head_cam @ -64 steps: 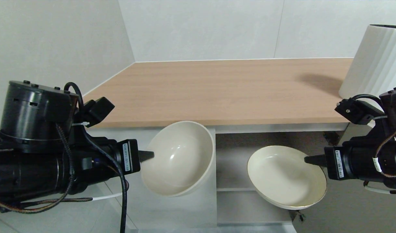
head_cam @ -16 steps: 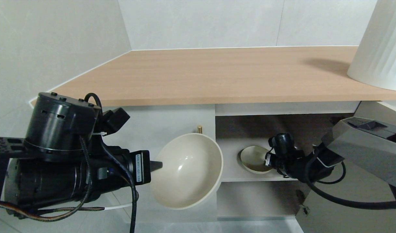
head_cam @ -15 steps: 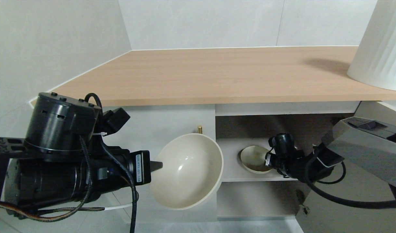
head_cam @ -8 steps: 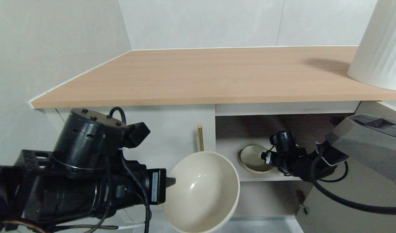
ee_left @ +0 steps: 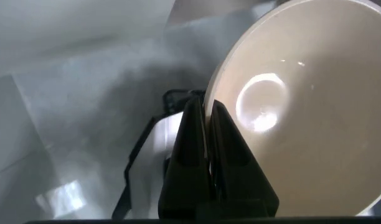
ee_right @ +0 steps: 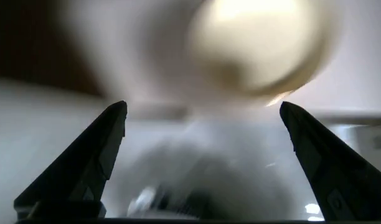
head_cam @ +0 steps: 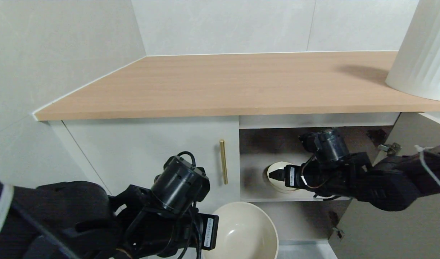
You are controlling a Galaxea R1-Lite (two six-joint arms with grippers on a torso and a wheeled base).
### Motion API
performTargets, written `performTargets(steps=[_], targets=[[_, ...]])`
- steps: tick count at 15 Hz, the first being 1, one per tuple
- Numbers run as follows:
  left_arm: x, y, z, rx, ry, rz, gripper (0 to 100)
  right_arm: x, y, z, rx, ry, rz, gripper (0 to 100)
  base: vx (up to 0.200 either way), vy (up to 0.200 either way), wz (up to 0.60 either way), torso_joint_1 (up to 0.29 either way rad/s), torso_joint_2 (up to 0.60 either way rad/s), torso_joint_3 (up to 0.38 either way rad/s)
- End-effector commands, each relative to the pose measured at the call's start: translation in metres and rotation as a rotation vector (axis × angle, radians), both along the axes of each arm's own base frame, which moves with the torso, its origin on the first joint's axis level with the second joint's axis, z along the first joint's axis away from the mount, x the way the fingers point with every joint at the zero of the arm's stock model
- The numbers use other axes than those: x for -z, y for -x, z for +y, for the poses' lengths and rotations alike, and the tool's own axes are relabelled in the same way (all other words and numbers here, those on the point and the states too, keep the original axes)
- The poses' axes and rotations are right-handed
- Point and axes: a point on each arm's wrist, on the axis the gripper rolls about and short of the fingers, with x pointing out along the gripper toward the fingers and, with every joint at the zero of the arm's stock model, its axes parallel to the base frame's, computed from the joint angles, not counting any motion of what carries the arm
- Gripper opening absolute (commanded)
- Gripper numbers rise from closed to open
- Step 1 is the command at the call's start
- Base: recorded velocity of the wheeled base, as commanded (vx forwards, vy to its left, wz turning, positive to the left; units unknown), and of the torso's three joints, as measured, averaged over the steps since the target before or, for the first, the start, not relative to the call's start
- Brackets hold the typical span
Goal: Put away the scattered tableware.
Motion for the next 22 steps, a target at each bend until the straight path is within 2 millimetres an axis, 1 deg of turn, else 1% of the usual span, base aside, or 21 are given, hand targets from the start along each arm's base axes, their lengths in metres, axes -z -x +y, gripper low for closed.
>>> performTargets(steps=[1, 2, 3, 4, 6, 8, 9, 13, 15, 22], targets=[[0.028, -0.008, -0.009, -0.015, -0.09, 0.045, 0, -0.046, 0.05, -0.004, -0.172, -0.053, -0.033, 100, 0.0, 0.0, 0.0, 0.0, 0.0, 0.0], [0.036, -0.011, -0.01, -0.033, -0.129, 0.042, 0, -0.048, 0.058, -0.003, -0.204, -0.037, -0.03, 100, 0.0, 0.0, 0.0, 0.0, 0.0, 0.0], [0.039, -0.013, -0.011, -0.044, -0.149, 0.034, 0, -0.047, 0.063, -0.001, -0.225, -0.025, -0.025, 100, 0.0, 0.0, 0.0, 0.0, 0.0, 0.0], [0.039, -0.015, -0.013, -0.06, -0.159, 0.021, 0, -0.041, 0.07, 0.002, -0.267, 0.01, -0.012, 100, 0.0, 0.0, 0.0, 0.0, 0.0, 0.0], [0.036, -0.016, -0.014, -0.07, -0.155, 0.004, 0, -0.021, 0.077, 0.003, -0.359, 0.134, 0.013, 100, 0.0, 0.0, 0.0, 0.0, 0.0, 0.0], [0.032, -0.017, -0.015, -0.084, -0.152, -0.02, 0, -0.008, 0.08, 0.012, -0.398, 0.182, 0.039, 100, 0.0, 0.0, 0.0, 0.0, 0.0, 0.0], [0.029, -0.016, -0.014, -0.087, -0.15, -0.031, 0, -0.004, 0.08, 0.014, -0.403, 0.19, 0.048, 100, 0.0, 0.0, 0.0, 0.0, 0.0, 0.0], [0.015, -0.003, -0.02, -0.048, -0.116, -0.065, 0, 0.015, 0.075, 0.025, -0.383, 0.259, 0.079, 100, 0.0, 0.0, 0.0, 0.0, 0.0, 0.0], [0.015, -0.001, -0.021, -0.04, -0.116, -0.067, 0, 0.019, 0.073, 0.027, -0.375, 0.273, 0.083, 100, 0.0, 0.0, 0.0, 0.0, 0.0, 0.0], [0.013, 0.003, -0.022, -0.037, -0.125, -0.083, 0, 0.02, 0.07, 0.028, -0.351, 0.284, 0.078, 100, 0.0, 0.0, 0.0, 0.0, 0.0, 0.0]])
